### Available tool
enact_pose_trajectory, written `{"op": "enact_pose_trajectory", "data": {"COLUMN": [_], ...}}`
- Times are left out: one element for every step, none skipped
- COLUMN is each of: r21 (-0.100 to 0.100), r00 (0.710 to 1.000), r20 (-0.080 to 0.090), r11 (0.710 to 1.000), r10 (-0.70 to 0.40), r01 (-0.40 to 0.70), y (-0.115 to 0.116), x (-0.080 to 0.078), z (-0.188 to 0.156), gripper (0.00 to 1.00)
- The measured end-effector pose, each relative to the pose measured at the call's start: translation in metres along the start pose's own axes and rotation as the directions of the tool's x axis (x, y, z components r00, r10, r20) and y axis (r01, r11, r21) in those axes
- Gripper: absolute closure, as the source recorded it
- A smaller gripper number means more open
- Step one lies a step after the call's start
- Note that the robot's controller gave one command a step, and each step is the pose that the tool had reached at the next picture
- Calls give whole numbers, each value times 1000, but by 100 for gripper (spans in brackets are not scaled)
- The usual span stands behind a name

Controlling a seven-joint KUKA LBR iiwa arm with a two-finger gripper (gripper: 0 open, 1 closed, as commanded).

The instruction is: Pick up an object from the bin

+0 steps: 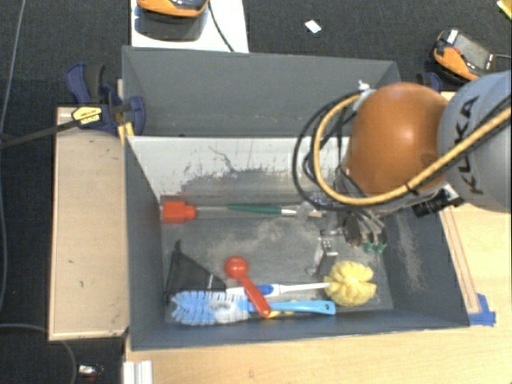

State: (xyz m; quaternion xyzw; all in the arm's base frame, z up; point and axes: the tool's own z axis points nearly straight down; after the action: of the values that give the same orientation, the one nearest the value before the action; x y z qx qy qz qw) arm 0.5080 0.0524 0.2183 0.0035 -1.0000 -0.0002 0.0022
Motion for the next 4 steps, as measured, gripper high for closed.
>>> {"op": "enact_pose_trajectory", "data": {"r21": [-1,2,-2,3], "r00": [1000,992,999,992], "r20": [7,12,24,10], "r11": [1000,992,1000,992], "r10": [3,-123,-29,-126], "r01": [-3,123,29,126], "y": [0,-76,-87,-140], "x": [-2,21,30,17], "z": [-3,122,55,118], "gripper": [0,0,0,0]}}
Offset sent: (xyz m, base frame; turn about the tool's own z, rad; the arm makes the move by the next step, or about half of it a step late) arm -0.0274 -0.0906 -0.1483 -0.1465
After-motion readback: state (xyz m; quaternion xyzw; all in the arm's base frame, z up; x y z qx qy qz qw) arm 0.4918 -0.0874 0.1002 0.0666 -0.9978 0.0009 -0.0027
